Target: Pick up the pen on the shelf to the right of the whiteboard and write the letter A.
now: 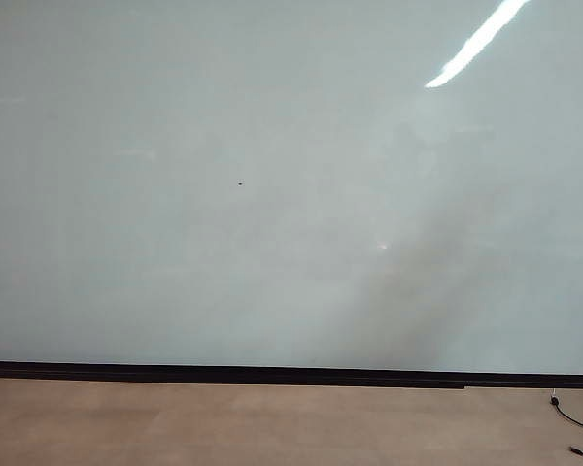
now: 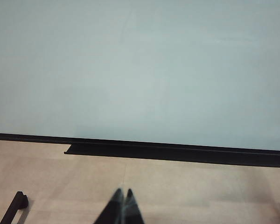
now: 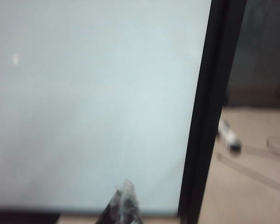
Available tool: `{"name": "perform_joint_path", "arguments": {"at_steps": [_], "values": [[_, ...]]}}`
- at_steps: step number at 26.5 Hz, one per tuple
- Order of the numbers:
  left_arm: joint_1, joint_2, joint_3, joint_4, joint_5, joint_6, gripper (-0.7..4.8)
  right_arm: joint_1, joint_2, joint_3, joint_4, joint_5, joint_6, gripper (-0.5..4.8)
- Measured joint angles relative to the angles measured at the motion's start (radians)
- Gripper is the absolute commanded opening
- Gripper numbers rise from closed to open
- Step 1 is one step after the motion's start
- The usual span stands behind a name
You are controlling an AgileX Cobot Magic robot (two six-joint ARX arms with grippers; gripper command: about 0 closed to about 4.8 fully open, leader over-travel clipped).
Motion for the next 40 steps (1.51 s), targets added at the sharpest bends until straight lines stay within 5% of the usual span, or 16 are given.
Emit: {"name": "perform_joint_path", "arguments": {"at_steps": [8,16,22,25,40], "values": [[0.0,0.0,0.0,0.0,0.0,0.0,-0.04,0.0,0.031,0.002,0.1,0.05,0.0,0.08],[0.0,0.0,0.0,0.0,0.0,0.0,-0.04,-0.001,0.142,0.002,0.11,0.151,-0.11,2.47],[0.0,0.0,0.0,0.0,0.0,0.0,-0.04,-0.006,0.172,0.002,0.125,0.211,-0.205,3.01],[0.0,0.0,0.0,0.0,0.0,0.0,-0.04,-0.021,0.173,0.002,0.126,0.213,-0.237,3.68],[0.0,0.0,0.0,0.0,0.0,0.0,-0.05,-0.306,0.187,0.002,0.2,-0.012,-0.194,3.74]]}}
